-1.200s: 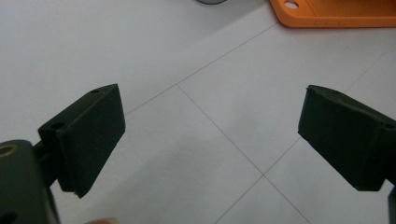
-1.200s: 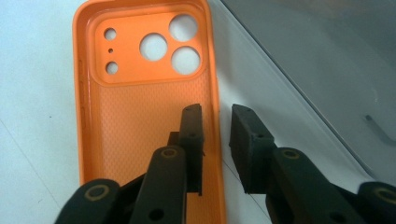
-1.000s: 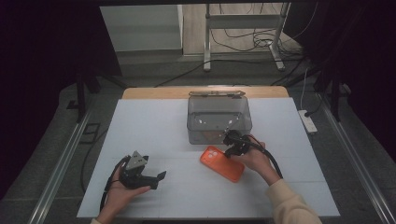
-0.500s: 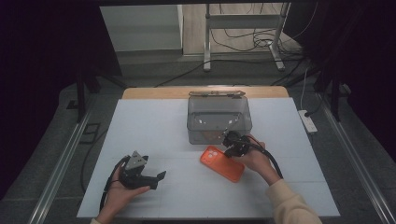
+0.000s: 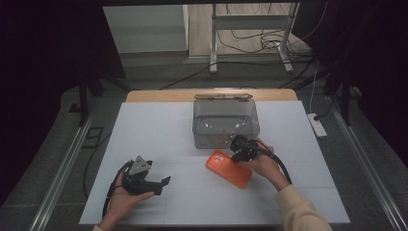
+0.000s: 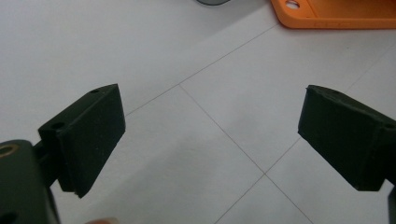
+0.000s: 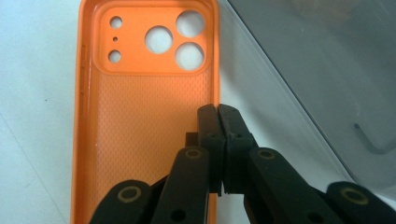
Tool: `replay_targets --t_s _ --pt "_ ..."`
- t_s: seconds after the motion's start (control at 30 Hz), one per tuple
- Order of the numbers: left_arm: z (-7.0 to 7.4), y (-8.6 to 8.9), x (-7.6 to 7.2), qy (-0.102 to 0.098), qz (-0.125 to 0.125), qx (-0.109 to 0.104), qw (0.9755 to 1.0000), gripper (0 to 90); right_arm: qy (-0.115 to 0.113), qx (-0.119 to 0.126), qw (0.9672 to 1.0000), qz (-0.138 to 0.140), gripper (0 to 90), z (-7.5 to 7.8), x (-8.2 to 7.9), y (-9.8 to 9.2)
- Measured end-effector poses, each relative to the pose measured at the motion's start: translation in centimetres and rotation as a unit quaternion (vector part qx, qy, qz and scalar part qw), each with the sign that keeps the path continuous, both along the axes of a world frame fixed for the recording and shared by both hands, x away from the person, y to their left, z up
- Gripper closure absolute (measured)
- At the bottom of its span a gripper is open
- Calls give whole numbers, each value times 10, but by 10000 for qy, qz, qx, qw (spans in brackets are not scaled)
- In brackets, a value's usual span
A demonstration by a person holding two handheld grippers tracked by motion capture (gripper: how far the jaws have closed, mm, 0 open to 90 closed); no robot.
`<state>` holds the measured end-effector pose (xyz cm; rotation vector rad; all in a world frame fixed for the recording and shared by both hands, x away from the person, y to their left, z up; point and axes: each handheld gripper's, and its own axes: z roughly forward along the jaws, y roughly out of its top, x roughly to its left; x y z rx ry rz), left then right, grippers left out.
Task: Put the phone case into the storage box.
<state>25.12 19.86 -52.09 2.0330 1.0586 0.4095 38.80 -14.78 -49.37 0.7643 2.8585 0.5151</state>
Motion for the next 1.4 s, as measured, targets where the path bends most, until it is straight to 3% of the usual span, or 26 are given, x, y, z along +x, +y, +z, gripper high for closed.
replay_targets --t_s 0.57,1.4 --pt "0 0 0 10 4 14 10000 76 -21 342 9994 52 883 17 -2 -8" --pt "-1 -1 1 53 26 -11 10000 77 -377 568 9972 316 882 57 -22 -8"
